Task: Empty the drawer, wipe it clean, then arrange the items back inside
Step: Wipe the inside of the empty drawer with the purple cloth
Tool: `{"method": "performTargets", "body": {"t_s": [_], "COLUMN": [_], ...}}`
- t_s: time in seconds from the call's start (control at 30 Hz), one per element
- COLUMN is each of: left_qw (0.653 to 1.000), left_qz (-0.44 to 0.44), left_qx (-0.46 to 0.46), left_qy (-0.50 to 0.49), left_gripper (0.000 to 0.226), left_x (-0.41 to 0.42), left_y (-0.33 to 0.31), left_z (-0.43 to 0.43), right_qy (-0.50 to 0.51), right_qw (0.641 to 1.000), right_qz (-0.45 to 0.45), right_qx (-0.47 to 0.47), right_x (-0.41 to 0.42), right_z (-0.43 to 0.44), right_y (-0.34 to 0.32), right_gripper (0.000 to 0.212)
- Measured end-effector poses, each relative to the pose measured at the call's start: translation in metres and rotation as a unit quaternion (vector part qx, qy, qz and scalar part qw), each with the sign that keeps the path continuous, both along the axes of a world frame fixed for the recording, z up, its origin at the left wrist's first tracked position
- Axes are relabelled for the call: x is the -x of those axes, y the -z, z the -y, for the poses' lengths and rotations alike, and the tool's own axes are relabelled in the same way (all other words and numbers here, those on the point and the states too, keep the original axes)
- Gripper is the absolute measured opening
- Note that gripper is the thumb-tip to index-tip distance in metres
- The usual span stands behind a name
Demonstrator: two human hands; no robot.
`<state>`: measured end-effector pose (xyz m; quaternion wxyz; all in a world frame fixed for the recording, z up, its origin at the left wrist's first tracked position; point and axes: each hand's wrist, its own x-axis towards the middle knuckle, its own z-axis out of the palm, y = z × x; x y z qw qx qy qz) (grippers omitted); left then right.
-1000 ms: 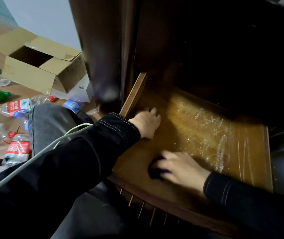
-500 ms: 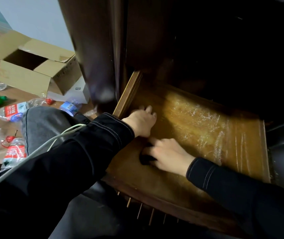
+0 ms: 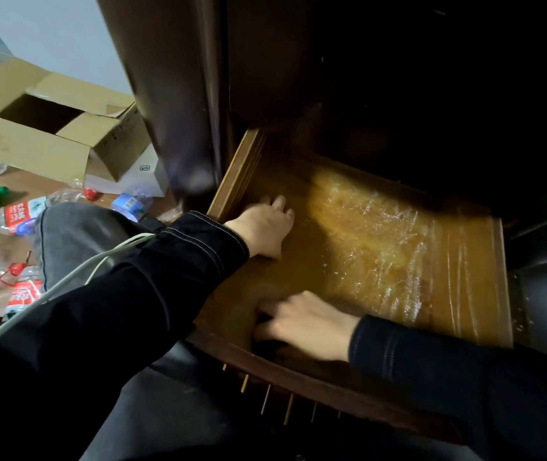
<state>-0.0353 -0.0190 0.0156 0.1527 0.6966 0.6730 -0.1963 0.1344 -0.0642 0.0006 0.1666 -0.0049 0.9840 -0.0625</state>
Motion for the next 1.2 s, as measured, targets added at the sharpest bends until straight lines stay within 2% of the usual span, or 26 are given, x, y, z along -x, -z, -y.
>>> {"method": "performTargets", "body": {"t_s": [0.23,0.3,0.37,0.43,0.5,0.6,0.77,0.83,0.93,1.03,1.13,1.2], "left_qw": [1.0,1.0,1.0,1.0,1.0,0.999,0.999,0.999,0.999,0.999,0.999,0.999], "left_qz": [0.004,0.004,0.005,0.009,0.017,0.029,0.033,0.034,0.035,0.036,0.033,0.029], "left_qx": [-0.001,-0.006,-0.011,-0.009,-0.004,-0.003,-0.017,-0.014,-0.011,-0.009,-0.01,-0.007], "left_qy": [-0.001,-0.002,-0.005,-0.007,-0.011,-0.018,-0.027,-0.03,-0.032,-0.035,-0.033,-0.028], "left_gripper": [0.094,0.09,0.08,0.078,0.08,0.076,0.064,0.065,0.066,0.068,0.066,0.065], "left_x": [0.0,-0.001,-0.001,0.0,0.001,0.001,0.001,0.001,0.002,0.002,0.001,0.001], "left_y": [0.0,-0.001,0.0,0.001,0.001,0.0,0.0,0.001,0.001,0.0,-0.002,-0.003], "left_z": [0.0,0.0,0.0,0.0,0.001,0.003,0.002,0.0,-0.001,-0.001,0.0,0.0], "right_qy": [0.042,0.104,0.207,0.329,0.397,0.387,0.294,0.333,0.437,0.499,0.474,0.431], "right_qw": [0.998,0.994,0.978,0.942,0.913,0.918,0.954,0.94,0.889,0.856,0.866,0.89], "right_qz": [0.032,0.022,-0.019,-0.06,-0.084,-0.065,-0.034,-0.064,-0.103,-0.113,-0.114,-0.108], "right_qx": [0.046,0.038,-0.003,-0.029,-0.041,-0.06,-0.039,-0.05,-0.094,-0.075,-0.107,-0.104], "right_x": [-0.045,-0.039,-0.015,0.012,0.028,0.025,-0.011,-0.007,0.017,0.033,0.023,0.005], "right_z": [-0.015,-0.034,-0.065,-0.102,-0.129,-0.117,-0.064,-0.086,-0.144,-0.175,-0.15,-0.118], "right_y": [0.0,0.003,0.007,0.004,0.001,0.006,0.02,0.02,0.015,0.01,0.015,0.019], "right_gripper": [0.024,0.024,0.02,0.013,0.018,0.024,0.036,0.033,0.028,0.024,0.03,0.033]}}
